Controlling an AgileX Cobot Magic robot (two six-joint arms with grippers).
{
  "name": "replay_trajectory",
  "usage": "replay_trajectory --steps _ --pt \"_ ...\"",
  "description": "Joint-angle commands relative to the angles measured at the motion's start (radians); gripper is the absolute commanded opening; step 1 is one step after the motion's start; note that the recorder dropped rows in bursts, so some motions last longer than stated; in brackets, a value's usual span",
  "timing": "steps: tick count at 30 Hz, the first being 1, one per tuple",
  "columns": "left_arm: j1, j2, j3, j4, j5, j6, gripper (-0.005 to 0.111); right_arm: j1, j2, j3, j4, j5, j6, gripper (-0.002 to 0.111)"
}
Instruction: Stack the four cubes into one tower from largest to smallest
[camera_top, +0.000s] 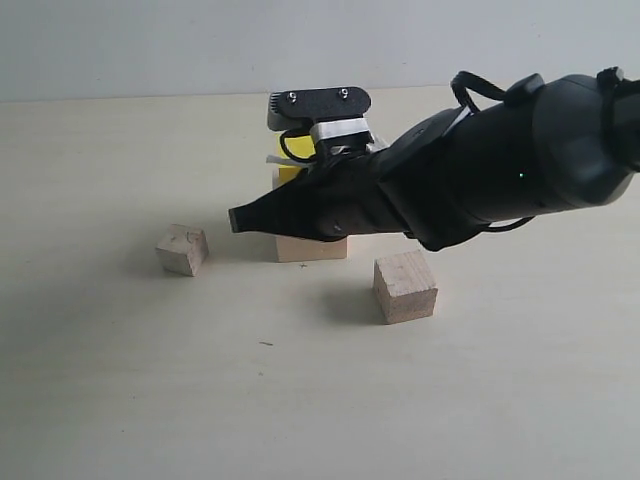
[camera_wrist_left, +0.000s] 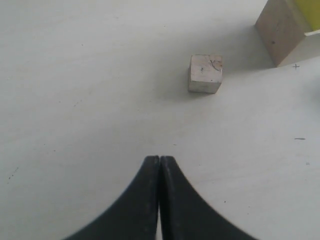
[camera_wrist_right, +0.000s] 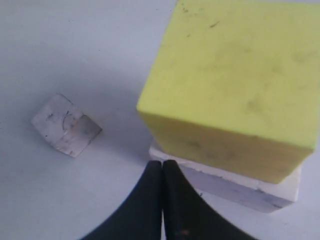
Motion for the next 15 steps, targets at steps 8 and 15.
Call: replay_trajectory --steps 8,15 --pt "0.003 -0.003 0.004 -0.001 -0.008 0.001 0.003 -0.001 -0.237 0.097 0.022 0.168 -0.002 0.0" --pt "0.003 -0.003 0.004 0.001 -0.047 0.001 0.003 -0.001 -0.462 0.123 0.02 0.003 -0.039 0.0"
